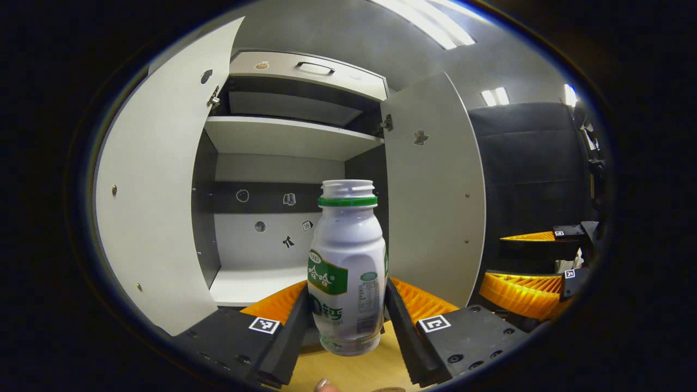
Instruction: Grasp the bottle in the cabinet with the left hand and place it on the coaster, then close the right door with the right hand and the left door with the left hand.
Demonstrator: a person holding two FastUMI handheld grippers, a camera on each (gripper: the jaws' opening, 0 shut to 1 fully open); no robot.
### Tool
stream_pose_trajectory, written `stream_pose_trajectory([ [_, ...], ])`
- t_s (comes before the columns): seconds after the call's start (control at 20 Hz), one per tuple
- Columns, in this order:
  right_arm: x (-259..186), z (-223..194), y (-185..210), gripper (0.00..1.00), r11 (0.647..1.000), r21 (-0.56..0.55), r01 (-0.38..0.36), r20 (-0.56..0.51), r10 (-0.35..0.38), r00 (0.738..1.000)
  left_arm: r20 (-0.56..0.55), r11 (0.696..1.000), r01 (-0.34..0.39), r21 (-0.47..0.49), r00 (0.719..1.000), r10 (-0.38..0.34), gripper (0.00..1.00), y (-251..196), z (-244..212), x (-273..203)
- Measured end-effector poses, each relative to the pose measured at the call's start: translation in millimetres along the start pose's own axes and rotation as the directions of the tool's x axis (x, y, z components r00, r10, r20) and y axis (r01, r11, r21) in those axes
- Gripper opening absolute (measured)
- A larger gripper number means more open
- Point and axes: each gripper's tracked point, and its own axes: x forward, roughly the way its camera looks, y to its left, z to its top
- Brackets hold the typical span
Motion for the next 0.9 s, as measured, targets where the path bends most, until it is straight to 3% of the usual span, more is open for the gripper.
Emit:
stream_pose_trajectory([
  [0.35,8.3,-29.3,-27.7,0.98,0.995,-0.019,-0.093,-0.036,0.093,0.995,-0.021,0.996,-0.075,-0.056,0.997,0.074,0.78,-26.9,-57.5,-19.6],
  [0.7,1.1,-86.9,-39.7,0.98,0.988,0.012,-0.151,-0.083,0.152,0.985,-0.113,0.976,-0.193,-0.1,0.977,0.182,0.77,-52.0,-173.3,-41.2],
  [0.9,5.4,-126.5,-31.4,0.98,0.986,0.036,-0.162,-0.109,0.165,0.98,-0.096,0.973,-0.205,-0.107,0.976,0.195,0.78,-65.0,-228.6,-50.9],
])
